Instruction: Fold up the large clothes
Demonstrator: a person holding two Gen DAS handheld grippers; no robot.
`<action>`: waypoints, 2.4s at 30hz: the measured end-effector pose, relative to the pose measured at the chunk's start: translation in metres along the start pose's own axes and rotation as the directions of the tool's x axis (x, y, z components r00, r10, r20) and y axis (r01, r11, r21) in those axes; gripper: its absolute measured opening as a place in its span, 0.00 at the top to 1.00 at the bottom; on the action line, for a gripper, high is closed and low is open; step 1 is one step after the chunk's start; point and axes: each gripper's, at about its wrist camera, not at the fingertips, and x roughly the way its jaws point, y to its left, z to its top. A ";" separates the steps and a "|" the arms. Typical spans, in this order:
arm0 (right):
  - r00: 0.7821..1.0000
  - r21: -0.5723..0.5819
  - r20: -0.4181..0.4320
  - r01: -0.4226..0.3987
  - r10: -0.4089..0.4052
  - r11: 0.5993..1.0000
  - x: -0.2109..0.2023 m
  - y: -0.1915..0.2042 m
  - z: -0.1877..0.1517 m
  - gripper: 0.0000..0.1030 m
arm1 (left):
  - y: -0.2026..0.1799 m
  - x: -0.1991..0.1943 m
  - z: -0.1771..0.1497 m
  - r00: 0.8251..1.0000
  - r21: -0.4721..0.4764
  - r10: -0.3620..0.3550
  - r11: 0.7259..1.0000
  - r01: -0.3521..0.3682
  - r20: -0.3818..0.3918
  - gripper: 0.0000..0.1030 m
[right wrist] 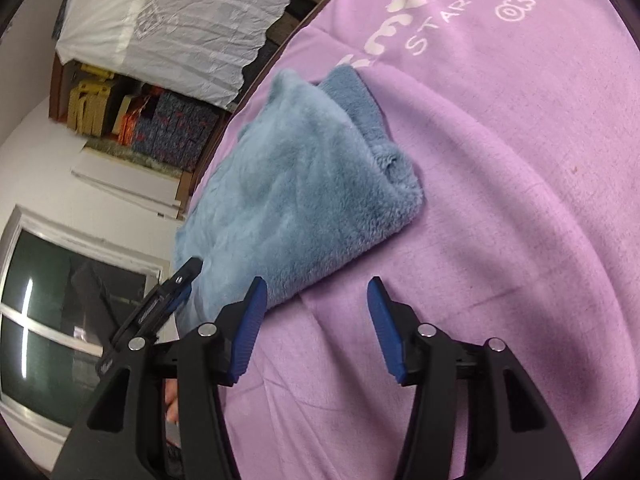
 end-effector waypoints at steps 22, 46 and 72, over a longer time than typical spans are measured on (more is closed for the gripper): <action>0.981 0.042 0.185 0.055 -0.062 0.998 0.020 0.008 0.025 0.59 | -0.008 0.016 -0.002 0.997 0.054 0.068 0.996 -0.066 -0.045 0.26; 0.933 -0.192 0.321 0.231 -0.161 0.954 0.016 0.065 0.010 0.78 | 0.037 0.018 0.009 0.992 -0.021 0.086 0.996 -0.089 -0.093 0.26; 0.917 -0.577 0.390 0.318 -0.089 0.753 0.037 0.149 -0.048 0.80 | -0.027 -0.034 0.062 0.960 0.072 -0.260 0.961 0.268 -0.108 0.24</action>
